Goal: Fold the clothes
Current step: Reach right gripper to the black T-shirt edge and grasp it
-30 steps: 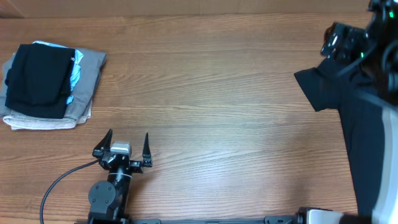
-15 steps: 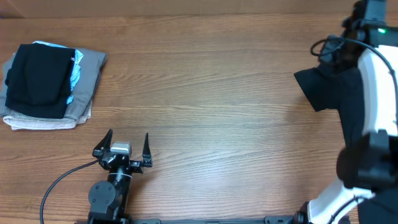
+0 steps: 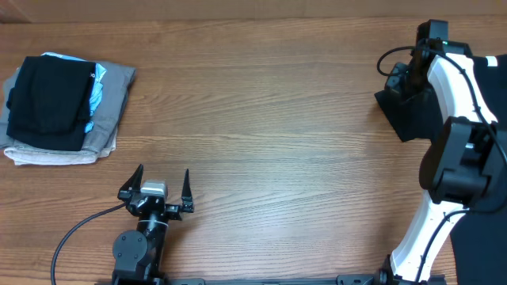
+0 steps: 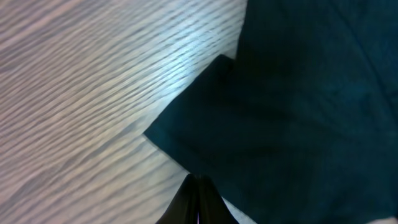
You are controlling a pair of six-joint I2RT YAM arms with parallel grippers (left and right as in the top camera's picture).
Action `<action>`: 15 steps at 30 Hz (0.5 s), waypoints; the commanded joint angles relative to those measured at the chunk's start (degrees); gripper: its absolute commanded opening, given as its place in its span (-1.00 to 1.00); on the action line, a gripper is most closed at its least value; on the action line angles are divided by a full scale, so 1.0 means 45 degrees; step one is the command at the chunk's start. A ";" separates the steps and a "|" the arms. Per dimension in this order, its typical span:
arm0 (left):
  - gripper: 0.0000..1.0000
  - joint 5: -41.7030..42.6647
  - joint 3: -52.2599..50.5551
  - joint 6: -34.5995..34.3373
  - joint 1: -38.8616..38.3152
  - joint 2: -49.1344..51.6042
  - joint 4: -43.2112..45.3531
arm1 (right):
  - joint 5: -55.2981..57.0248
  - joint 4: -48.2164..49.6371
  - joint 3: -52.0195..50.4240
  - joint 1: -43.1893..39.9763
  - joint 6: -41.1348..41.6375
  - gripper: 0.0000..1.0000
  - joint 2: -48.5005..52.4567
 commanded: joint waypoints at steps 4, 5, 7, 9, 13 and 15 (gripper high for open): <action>1.00 -0.0107 -0.0044 -0.0175 0.0063 -0.0131 0.0044 | 0.0957 0.0491 0.0170 -0.0034 0.1064 -0.92 0.1073; 1.00 -0.0107 -0.0044 -0.0175 0.0063 -0.0131 0.0044 | 0.0967 0.0593 0.0170 -0.0039 0.1059 -0.92 0.1195; 1.00 -0.0107 -0.0044 -0.0175 0.0063 -0.0131 0.0044 | 0.0942 0.0806 0.0165 -0.0039 0.1064 -0.92 0.1365; 1.00 -0.0107 -0.0044 -0.0175 0.0063 -0.0131 0.0039 | 0.0894 0.0991 0.0155 -0.0015 0.1069 -0.92 0.1462; 0.99 -0.0107 -0.0044 -0.0175 0.0063 -0.0131 0.0044 | 0.0233 0.1078 0.0155 0.0253 0.1069 -0.92 0.1685; 1.00 -0.0107 -0.0044 -0.0175 0.0063 -0.0131 0.0039 | -0.0413 0.1078 0.0146 0.0486 0.1093 -0.92 0.1836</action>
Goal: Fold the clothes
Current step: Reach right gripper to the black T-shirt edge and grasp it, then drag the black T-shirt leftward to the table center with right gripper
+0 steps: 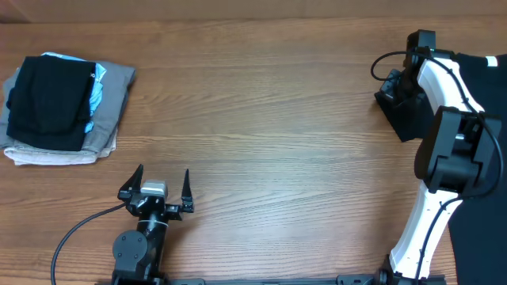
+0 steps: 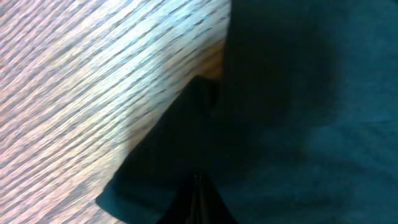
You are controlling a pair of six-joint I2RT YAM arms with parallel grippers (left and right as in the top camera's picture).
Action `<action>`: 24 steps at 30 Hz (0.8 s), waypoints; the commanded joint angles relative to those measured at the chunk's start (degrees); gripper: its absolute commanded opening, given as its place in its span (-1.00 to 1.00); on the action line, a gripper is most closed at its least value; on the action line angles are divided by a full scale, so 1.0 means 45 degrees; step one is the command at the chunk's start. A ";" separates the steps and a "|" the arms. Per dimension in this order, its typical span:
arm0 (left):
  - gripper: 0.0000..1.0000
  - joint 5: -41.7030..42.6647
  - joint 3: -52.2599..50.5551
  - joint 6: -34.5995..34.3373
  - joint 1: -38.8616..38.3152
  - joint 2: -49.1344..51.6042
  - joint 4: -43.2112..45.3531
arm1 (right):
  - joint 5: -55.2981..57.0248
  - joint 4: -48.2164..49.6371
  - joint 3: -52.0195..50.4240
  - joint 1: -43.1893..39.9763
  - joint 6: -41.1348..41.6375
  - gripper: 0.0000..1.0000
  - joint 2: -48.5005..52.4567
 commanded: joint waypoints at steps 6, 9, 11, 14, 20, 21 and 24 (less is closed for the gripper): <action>1.00 -0.0107 -0.0044 -0.0175 0.0068 -0.0131 0.0044 | -0.2608 0.0267 -0.0087 0.1613 0.1020 -0.92 0.0763; 1.00 -0.0107 -0.0044 -0.0175 0.0068 -0.0131 0.0044 | -0.3084 0.0534 -0.0199 0.2623 0.1700 -0.92 0.0772; 1.00 -0.0107 -0.0044 -0.0175 0.0068 -0.0131 0.0039 | -0.3109 0.0816 -0.0301 0.3628 0.2118 -0.92 0.0782; 1.00 -0.0107 -0.0044 -0.0175 0.0068 -0.0131 0.0044 | -0.3104 0.1481 -0.0520 0.5081 0.2365 -0.92 0.0811; 1.00 -0.0107 -0.0044 -0.0175 0.0068 -0.0131 0.0044 | -0.3099 0.2997 -0.0908 0.8573 0.2968 -0.90 0.0840; 1.00 -0.0107 -0.0044 -0.0175 0.0068 -0.0131 0.0039 | -0.3060 0.3322 -0.0908 0.9277 0.2968 -0.86 0.0840; 1.00 -0.0107 -0.0044 -0.0175 0.0068 -0.0131 0.0039 | -0.2764 0.4172 -0.0908 1.0880 0.2963 -0.80 0.0840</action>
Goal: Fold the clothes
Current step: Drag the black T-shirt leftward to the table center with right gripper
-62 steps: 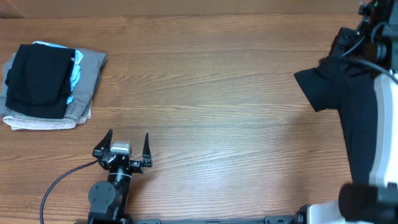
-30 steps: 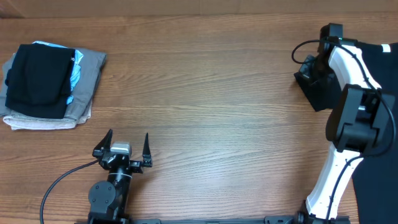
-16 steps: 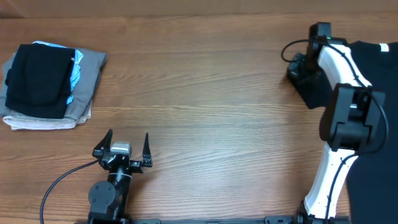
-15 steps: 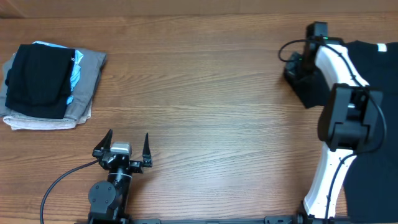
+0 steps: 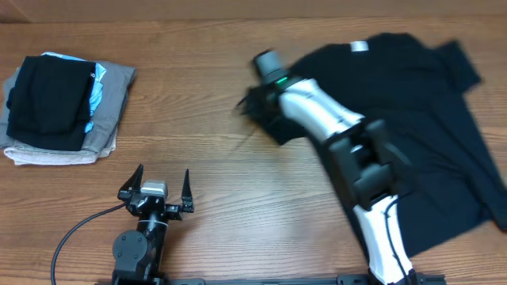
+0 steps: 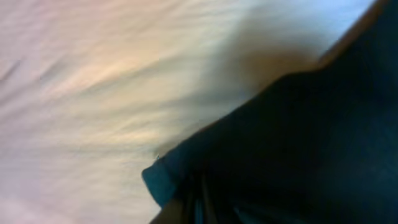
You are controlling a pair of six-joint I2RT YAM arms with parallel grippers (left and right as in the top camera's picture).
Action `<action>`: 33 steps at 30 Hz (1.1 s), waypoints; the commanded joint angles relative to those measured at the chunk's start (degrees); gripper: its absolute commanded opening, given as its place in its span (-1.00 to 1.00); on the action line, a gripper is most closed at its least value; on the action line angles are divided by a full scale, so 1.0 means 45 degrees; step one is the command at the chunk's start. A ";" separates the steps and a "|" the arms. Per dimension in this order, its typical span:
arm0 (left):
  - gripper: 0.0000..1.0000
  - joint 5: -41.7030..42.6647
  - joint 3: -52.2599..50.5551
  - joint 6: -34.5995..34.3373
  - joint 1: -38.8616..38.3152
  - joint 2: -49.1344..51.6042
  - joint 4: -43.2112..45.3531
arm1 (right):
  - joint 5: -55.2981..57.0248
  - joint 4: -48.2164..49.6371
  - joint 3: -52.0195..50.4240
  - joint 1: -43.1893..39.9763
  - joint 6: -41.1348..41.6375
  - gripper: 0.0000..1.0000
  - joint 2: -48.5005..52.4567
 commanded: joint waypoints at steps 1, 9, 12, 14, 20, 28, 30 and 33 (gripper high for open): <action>1.00 -0.0107 -0.0044 -0.0175 0.0063 -0.0136 0.0044 | -0.0068 0.0578 -0.0350 0.1831 0.0277 -0.78 0.0568; 1.00 -0.0107 -0.0044 -0.0175 0.0063 -0.0136 0.0039 | 0.1559 0.1812 -0.0330 0.4284 0.0214 -0.69 0.0568; 1.00 -0.0107 -0.0044 -0.0175 0.0063 -0.0136 0.0039 | 0.1880 0.1831 -0.0136 0.4289 -0.0053 -0.67 0.0544; 1.00 -0.0107 -0.0044 -0.0175 0.0063 -0.0136 0.0039 | 0.1885 0.1647 0.0209 0.4070 -0.0505 -0.59 0.0481; 0.99 -0.0107 -0.0044 -0.0175 0.0063 -0.0136 0.0039 | 0.1885 -0.0384 0.2259 0.2783 -0.1171 -0.36 -0.0267; 1.00 -0.0107 -0.0044 -0.0175 0.0063 -0.0136 0.0044 | 0.2132 -0.4099 0.4527 0.0194 -0.1175 -0.24 -0.1564; 1.00 -0.0107 -0.0044 -0.0175 0.0063 -0.0136 0.0044 | 0.2186 -0.5017 0.4590 -0.0845 -0.1224 -0.19 -0.2001; 1.00 -0.0107 -0.0044 -0.0175 0.0063 -0.0136 0.0044 | 0.2171 -0.6363 0.4590 -0.2346 -0.1219 -0.16 -0.2375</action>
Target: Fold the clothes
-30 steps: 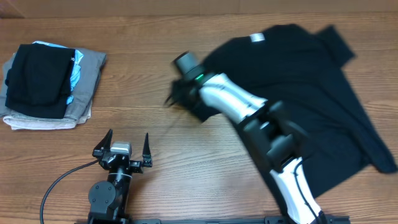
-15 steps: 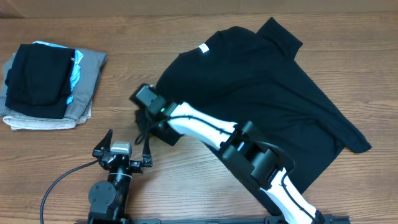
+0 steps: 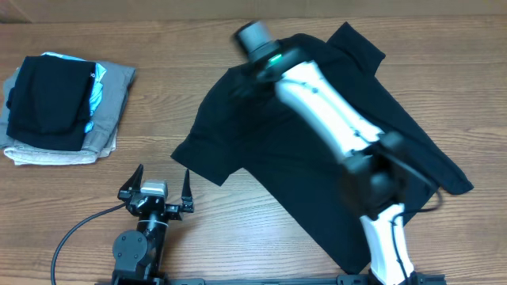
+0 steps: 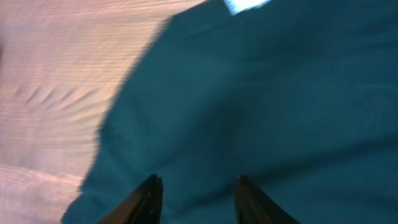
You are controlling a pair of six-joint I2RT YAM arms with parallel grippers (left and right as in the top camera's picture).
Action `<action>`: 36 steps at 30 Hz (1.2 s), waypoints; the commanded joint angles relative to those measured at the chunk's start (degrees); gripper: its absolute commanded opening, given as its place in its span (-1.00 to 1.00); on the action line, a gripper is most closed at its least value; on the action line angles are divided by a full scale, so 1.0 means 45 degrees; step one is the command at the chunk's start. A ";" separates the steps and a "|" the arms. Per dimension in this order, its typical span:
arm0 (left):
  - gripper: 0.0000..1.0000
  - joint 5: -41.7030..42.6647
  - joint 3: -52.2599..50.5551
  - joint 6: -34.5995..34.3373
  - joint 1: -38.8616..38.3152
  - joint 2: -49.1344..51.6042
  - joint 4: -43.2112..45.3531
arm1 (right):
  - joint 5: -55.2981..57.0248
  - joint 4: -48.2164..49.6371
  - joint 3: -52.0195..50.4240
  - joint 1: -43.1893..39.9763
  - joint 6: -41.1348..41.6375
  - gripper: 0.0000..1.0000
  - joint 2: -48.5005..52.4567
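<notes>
A black T-shirt (image 3: pixel 317 158) lies spread over the middle and right of the table, one sleeve (image 3: pixel 198 154) pointing to the front left. My right arm (image 3: pixel 317 95) reaches across it to the far edge. In the right wrist view my right gripper (image 4: pixel 198 180) hangs open just above the dark cloth (image 4: pixel 280 93), nothing between its fingers, with a white label (image 4: pixel 249 5) at the top edge. My left gripper (image 3: pixel 162 178) rests open at the front left, just short of that sleeve.
A stack of folded clothes (image 3: pixel 59 107), black on top of grey with a bit of blue, sits at the far left. Bare wooden table (image 3: pixel 158 63) lies between the stack and the shirt. The left arm's cable (image 3: pixel 79 229) trails to the front edge.
The right gripper was shut on an edge of the shirt near the table's middle. Now it is open above the cloth, farther back, and the shirt lies farther left and spread flatter.
At first my right gripper was shut on a corner of the black shirt at the table's far right, most of the shirt out of view. Then the shirt lay across the right half with the gripper still on it. Now it lies centred and let go.
</notes>
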 commanded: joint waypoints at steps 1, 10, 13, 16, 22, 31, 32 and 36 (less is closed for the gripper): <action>1.00 -0.0107 -0.0044 -0.0175 0.0068 -0.0136 0.0044 | 0.0282 -0.1224 0.0389 -0.2050 -0.0087 -0.12 -0.1044; 1.00 -0.0107 -0.0044 -0.0175 0.0068 -0.0136 0.0044 | 0.0287 -0.4469 0.0199 -0.7213 -0.0083 -0.04 -0.1039; 0.99 -0.0107 -0.0044 -0.0175 0.0068 -0.0136 0.0039 | 0.0282 -0.5032 0.0199 -0.8510 -0.0083 -0.05 -0.1039; 0.99 -0.0107 -0.0044 -0.0175 0.0068 -0.0136 0.0044 | 0.0282 -0.5552 0.0199 -0.9836 -0.0083 -0.04 -0.1035; 1.00 -0.0107 -0.0044 -0.0175 0.0068 -0.0136 0.0044 | 0.0296 -0.6465 -0.0005 -1.1482 -0.0083 -0.67 -0.1035; 1.00 -0.0107 -0.0044 -0.0175 0.0068 -0.0136 0.0044 | 0.0568 -0.5260 -0.3269 -1.2570 -0.0083 -0.92 -0.1025; 0.99 -0.0107 -0.0044 -0.0175 0.0068 -0.0136 0.0044 | 0.0690 -0.4969 -0.3662 -1.2594 -0.0078 -0.92 -0.1020; 1.00 -0.0107 -0.0044 -0.0175 0.0068 -0.0136 0.0039 | 0.0996 -0.3546 -0.5207 -1.2711 -0.0073 -0.92 -0.1025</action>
